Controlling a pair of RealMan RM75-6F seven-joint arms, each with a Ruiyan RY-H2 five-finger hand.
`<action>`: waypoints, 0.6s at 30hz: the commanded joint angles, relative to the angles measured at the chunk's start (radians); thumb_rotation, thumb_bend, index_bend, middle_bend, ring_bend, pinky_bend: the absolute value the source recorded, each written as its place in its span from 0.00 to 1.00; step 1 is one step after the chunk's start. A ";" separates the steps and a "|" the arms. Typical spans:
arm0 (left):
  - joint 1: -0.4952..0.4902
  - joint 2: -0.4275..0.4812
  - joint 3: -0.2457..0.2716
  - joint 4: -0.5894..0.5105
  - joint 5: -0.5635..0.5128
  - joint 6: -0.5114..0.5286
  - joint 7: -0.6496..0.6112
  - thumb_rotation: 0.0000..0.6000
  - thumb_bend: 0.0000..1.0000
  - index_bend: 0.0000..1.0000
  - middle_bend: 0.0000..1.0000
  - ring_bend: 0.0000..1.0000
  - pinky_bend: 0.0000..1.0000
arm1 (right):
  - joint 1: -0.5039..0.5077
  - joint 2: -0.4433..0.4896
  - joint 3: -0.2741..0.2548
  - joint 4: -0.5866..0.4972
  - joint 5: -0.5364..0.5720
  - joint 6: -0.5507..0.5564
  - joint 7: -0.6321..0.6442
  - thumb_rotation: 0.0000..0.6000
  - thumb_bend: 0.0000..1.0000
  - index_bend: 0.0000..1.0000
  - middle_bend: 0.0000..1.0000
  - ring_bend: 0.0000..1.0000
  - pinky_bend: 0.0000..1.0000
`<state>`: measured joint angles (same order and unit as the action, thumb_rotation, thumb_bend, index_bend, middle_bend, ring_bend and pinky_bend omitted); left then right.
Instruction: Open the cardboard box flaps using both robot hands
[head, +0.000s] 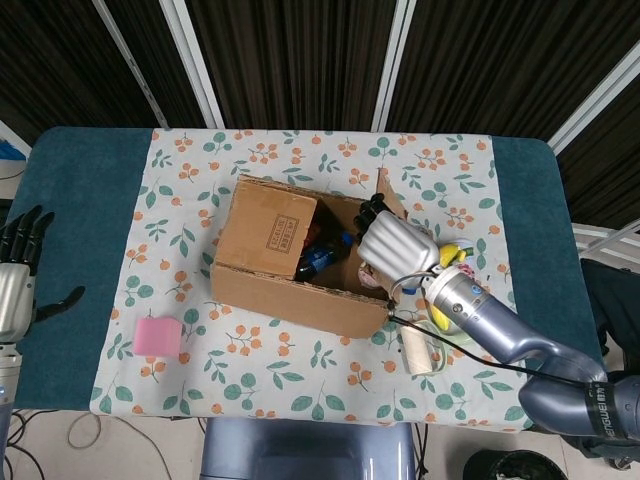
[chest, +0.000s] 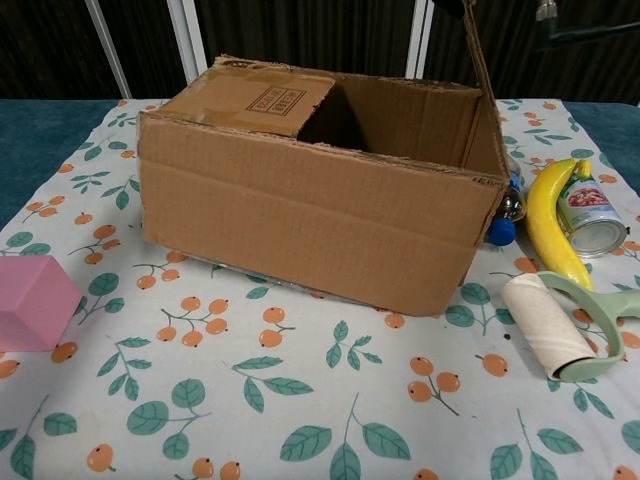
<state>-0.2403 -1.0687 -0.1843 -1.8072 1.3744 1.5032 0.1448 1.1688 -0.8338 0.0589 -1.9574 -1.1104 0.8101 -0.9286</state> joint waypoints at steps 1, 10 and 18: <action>0.000 0.000 0.000 -0.001 0.001 0.000 0.001 1.00 0.13 0.00 0.00 0.00 0.09 | -0.013 0.014 -0.003 -0.012 -0.012 0.009 0.001 1.00 1.00 0.48 0.30 0.24 0.28; 0.003 0.000 -0.001 0.000 0.005 -0.001 -0.004 1.00 0.13 0.00 0.00 0.00 0.09 | -0.044 0.065 0.008 -0.050 -0.037 0.019 0.012 1.00 1.00 0.47 0.29 0.23 0.28; 0.003 0.000 -0.003 0.001 0.006 -0.002 0.000 1.00 0.13 0.00 0.00 0.00 0.09 | -0.060 0.098 0.024 -0.061 -0.046 0.008 0.027 1.00 1.00 0.44 0.29 0.23 0.28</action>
<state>-0.2376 -1.0686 -0.1873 -1.8059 1.3801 1.5008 0.1450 1.1099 -0.7368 0.0823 -2.0181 -1.1560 0.8189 -0.9024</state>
